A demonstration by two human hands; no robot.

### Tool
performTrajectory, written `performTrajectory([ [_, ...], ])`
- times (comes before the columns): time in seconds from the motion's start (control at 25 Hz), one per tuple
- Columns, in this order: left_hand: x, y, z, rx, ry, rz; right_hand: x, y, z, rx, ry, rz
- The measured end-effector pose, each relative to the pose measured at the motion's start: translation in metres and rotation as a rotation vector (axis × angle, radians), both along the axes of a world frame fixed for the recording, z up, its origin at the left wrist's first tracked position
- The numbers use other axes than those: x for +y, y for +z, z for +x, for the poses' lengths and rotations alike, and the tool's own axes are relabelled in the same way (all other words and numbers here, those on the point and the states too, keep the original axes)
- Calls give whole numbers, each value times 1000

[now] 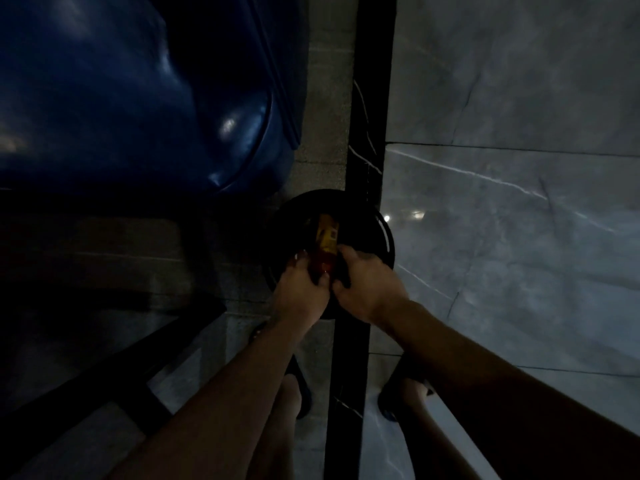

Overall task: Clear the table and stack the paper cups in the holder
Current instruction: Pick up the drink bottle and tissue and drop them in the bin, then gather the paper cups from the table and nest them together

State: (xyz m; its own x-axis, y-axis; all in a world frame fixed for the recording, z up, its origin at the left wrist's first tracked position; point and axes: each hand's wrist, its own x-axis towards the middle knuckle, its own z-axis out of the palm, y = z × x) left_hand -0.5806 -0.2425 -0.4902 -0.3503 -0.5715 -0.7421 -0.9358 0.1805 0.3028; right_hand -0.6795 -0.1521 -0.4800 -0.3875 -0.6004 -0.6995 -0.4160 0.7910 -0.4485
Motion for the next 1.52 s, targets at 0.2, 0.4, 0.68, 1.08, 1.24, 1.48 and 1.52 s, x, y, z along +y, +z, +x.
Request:
performTrajectory([
  [0.2,8,104,5,-125,-208,102,19,101,-21,49,224,196],
  [0.4,8,246,-3,-218,-270,116,40,238,-34,0,192,282],
  [0.68,28,417,18,-62,-362,116,91,414,-13,58,-112,117],
  [1.08,48,471,142,19,-244,171,184,472,85,94,-159,146],
  [1.24,46,450,197,-88,-334,222,208,464,116,40,-178,285],
  [1.48,14,445,209,4,-121,205,199,465,123,-17,-175,327],
  [1.52,13,442,212,10,-80,209,193,466,122,-14,-142,337],
])
